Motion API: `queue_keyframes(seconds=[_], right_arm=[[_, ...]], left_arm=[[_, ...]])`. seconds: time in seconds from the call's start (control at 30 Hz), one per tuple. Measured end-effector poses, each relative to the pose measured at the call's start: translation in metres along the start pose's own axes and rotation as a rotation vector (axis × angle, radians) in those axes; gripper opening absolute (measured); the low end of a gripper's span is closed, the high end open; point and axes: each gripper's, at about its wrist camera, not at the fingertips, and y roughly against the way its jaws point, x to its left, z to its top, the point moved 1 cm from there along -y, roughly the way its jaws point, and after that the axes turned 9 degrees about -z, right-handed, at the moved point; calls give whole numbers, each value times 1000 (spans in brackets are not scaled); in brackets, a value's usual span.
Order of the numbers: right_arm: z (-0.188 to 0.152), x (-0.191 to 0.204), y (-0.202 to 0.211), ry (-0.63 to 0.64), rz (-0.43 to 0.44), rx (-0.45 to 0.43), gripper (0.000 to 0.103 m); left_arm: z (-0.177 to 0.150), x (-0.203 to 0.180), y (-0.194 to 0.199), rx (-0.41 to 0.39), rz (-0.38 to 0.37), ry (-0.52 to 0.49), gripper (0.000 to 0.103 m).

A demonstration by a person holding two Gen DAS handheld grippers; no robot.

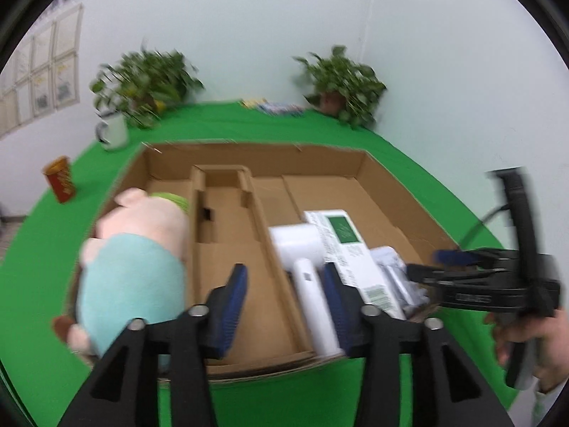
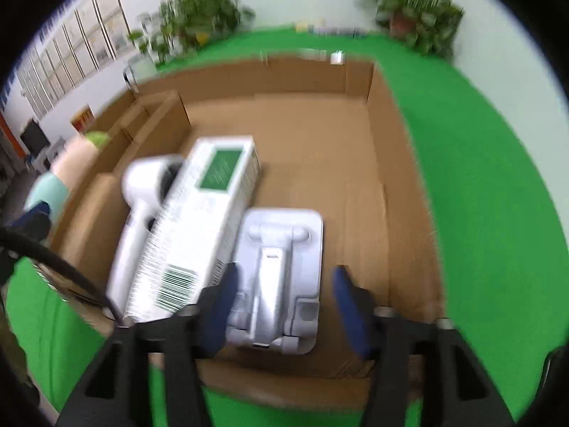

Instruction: Organize objects

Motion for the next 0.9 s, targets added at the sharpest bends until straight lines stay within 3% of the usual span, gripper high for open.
queue_keyframes(seconds=[0.07, 0.17, 0.23, 0.37, 0.5, 0.63, 0.9], right_arm=[[-8, 3, 27, -29, -15, -125, 85], [-30, 14, 52, -81, -56, -274, 99], [-47, 26, 63, -93, -73, -365, 103], [-67, 56, 71, -18, -140, -497, 103], [-67, 62, 55, -21, -159, -453, 103], [-68, 56, 40, -49, -201, -392, 103], [-68, 58, 36, -42, -222, -381, 103]], left_arm=[[-7, 3, 16, -79, 40, -10, 73], [-20, 7, 30, -156, 108, -21, 89], [-33, 12, 35, -189, 167, -2, 95], [-54, 16, 31, -215, 230, 2, 96], [-63, 10, 17, -186, 267, -40, 102], [-62, 10, 11, -180, 269, -31, 102], [-54, 7, -15, -103, 369, -88, 103]])
